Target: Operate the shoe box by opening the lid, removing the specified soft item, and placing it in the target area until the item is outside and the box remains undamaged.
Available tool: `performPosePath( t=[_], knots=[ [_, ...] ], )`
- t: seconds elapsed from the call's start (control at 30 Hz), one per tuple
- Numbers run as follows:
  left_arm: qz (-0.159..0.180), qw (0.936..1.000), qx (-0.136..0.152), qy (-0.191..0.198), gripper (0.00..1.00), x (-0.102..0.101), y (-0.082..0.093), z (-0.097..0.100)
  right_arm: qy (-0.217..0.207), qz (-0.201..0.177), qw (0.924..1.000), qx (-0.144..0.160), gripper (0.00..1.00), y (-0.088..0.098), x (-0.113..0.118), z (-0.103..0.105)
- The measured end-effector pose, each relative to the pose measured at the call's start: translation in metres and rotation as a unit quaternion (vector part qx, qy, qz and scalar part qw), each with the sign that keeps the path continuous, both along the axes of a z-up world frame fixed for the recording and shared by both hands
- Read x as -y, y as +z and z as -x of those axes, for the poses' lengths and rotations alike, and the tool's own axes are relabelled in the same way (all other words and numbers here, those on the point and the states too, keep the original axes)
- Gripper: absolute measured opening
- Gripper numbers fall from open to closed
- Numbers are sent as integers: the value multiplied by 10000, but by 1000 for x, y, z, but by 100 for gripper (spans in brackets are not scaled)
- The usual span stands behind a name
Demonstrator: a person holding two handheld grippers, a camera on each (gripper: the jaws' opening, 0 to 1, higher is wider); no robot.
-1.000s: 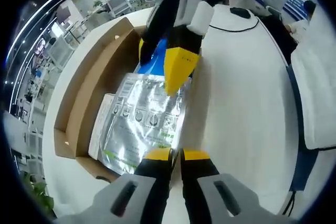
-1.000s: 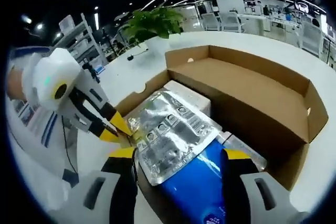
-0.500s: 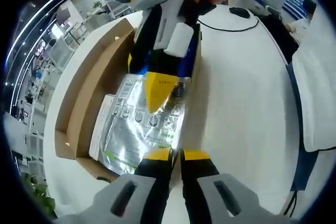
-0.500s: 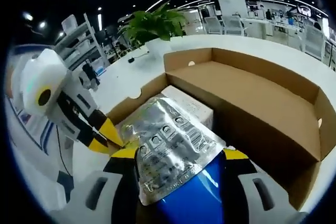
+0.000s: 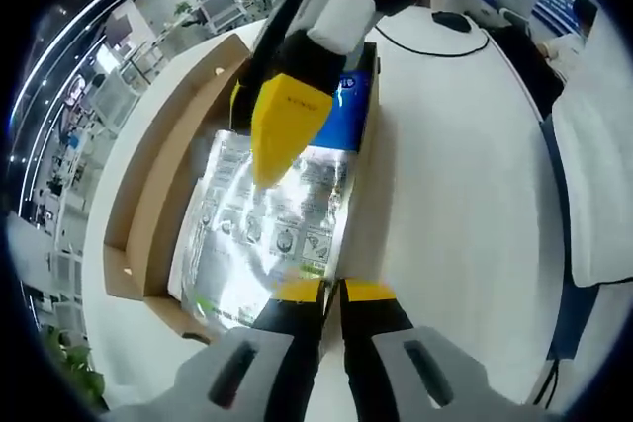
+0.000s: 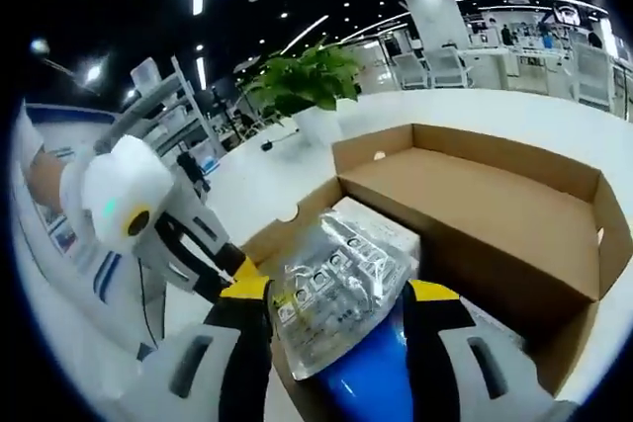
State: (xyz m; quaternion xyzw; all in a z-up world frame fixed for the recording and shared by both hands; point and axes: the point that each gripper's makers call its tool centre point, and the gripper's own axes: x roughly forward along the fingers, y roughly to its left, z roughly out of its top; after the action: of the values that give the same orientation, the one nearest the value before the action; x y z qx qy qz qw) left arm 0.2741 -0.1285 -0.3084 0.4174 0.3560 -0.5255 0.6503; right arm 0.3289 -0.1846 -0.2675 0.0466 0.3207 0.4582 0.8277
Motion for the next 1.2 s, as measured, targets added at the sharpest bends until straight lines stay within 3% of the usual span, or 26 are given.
performPosePath(
  t=[0.1,0.2,0.3,0.5,0.57,0.7,0.8,0.9,1.07,1.2],
  knots=[
    [-10,10000,-2,-3,5,0,0,0,32,-233,9997,45,48,10,-3,2],
    [-11,10000,-10,-5,5,0,0,0,-46,-719,9973,-128,47,20,-8,3],
    [-2,10000,-11,-2,5,0,0,0,-89,-623,9980,-99,42,12,-3,-3],
    [3,10000,-11,-2,5,-1,0,0,-211,-609,9968,-474,40,-6,-2,-8],
    [5,10000,-9,-3,5,-1,0,0,-310,-778,9950,-550,39,-3,-3,-9],
    [2,10000,-15,-17,5,-1,0,0,-316,-775,9948,-573,38,-4,-3,-7],
    [6,10000,-31,-13,5,0,0,1,-508,-1049,9896,-842,38,-4,-2,-8],
    [-1,10000,-50,-32,5,0,0,1,-506,-1036,9900,-812,30,-1,1,-8],
    [30,10000,-37,-2,5,0,0,0,-163,-1409,9881,-597,26,28,-3,-1],
    [21,10000,-44,-12,5,0,0,0,-118,-1227,9909,-547,29,17,-4,-4]
  ],
)
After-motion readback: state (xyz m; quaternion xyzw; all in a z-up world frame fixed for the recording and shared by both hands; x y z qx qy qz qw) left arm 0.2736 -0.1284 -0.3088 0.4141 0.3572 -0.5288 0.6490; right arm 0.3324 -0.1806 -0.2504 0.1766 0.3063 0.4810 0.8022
